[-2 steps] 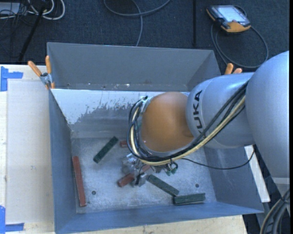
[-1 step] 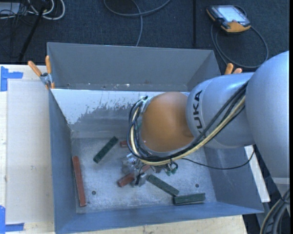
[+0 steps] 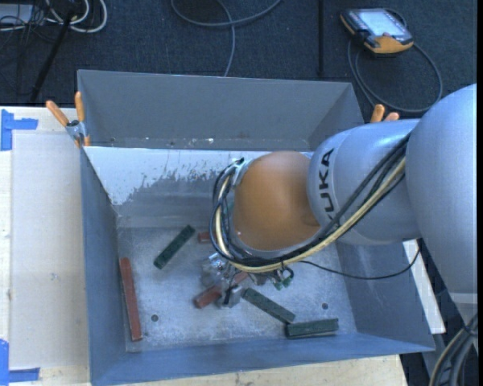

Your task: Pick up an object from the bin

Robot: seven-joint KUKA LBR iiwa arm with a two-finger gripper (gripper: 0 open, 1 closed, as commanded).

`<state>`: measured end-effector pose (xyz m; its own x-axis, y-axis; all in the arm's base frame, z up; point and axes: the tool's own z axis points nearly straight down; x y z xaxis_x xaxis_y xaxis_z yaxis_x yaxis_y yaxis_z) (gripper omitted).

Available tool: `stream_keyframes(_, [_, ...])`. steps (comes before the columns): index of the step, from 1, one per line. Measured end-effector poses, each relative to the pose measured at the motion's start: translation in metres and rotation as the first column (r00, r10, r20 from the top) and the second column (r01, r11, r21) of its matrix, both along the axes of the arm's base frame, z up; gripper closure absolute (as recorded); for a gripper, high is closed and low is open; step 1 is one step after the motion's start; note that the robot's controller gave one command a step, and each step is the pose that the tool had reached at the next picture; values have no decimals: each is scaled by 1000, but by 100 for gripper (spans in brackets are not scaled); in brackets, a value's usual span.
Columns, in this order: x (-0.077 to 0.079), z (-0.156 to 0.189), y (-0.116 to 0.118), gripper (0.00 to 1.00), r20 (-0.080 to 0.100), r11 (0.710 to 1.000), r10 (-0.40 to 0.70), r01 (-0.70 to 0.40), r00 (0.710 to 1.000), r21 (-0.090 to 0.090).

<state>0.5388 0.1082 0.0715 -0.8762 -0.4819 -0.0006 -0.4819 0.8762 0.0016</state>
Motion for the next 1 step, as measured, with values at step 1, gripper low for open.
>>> stream_keyframes(1, [-2,7,0,100,-6,1000,0,0,1000,-2])
